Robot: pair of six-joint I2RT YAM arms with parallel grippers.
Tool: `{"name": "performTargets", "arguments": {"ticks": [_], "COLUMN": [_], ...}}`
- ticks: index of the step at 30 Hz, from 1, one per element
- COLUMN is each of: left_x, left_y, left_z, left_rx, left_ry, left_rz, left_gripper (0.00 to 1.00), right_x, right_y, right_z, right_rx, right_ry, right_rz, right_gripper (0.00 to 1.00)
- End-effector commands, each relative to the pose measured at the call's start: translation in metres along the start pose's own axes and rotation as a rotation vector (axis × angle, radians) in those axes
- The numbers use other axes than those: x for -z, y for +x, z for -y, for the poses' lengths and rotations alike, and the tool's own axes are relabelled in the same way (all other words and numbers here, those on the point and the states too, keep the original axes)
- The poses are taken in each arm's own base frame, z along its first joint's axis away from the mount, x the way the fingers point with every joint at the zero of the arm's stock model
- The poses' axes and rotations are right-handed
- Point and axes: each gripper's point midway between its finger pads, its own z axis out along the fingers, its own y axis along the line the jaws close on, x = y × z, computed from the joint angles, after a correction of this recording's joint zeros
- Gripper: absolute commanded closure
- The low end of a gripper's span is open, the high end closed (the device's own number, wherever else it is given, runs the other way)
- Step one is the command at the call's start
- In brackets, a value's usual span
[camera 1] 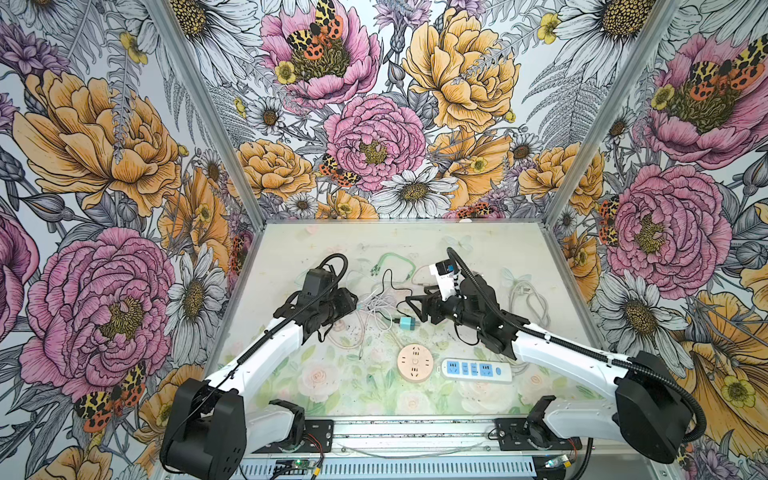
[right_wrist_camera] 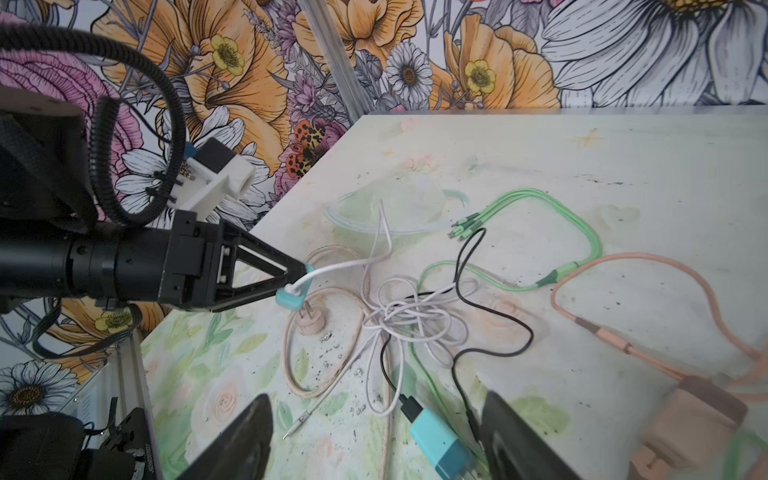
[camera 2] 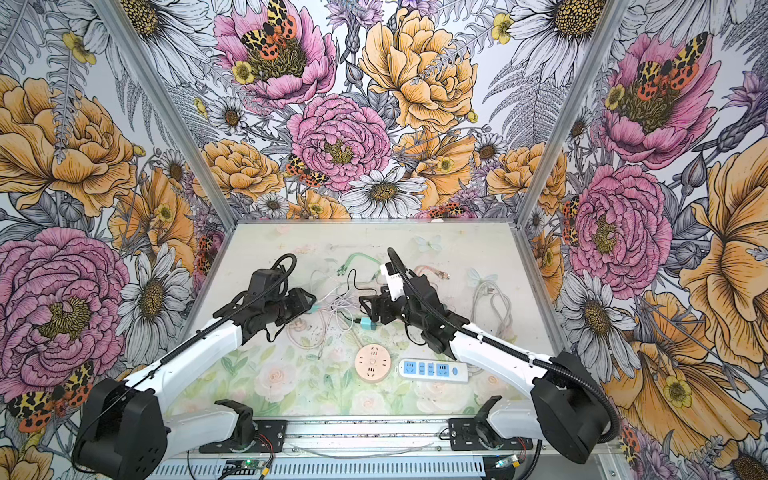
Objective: Insert the plug
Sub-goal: 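Bring the right gripper to the teal charger and grasp it from the left gripper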
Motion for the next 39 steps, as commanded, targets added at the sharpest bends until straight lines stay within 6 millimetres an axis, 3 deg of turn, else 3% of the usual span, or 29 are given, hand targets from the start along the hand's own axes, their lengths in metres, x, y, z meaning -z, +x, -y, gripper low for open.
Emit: {"name": "performTargets", "arguments": {"ticks": [1,5,11,19,28,39], "left_x": [0.008,0.015,0.028,0.035,0.037,0.038], "left_y": [-0.007,-0.007,-0.009,-0.001,0.006,0.011], "left_z": [0.018,0.026,0.032,0.038,0.040,0.053], "left_rx": [0.018,0.019,0.054,0.060,0.077,0.062], "left_ry": [0.091,0.115,0.166,0.205,0.226,0.254], "left_rz": [0.028,0.042,0.076,0.062,0.068,0.059], "left_gripper": [0.58,0.58,0.58,0.58,0.58,0.58], "right_x": [-0.014,-0.030,-0.050,-0.065,-0.092,-0.106], "right_y": [-0.007,0.009,0.024,0.011,0.019,0.015], "right_z": [-0.023,-0.045,-0.057,-0.063,-0.075,-0.076], "right_rx": [0.028,0.042,0.064,0.043,0.038,0.026], "right_ry": [-0.065,-0.107,-0.087,-0.096,-0.094,-0.066], "right_rz": [0.061,0.045,0.047,0.156,0.174,0.232], "right_gripper": [0.21,0.22,0.21,0.20,0.19,0.20]}}
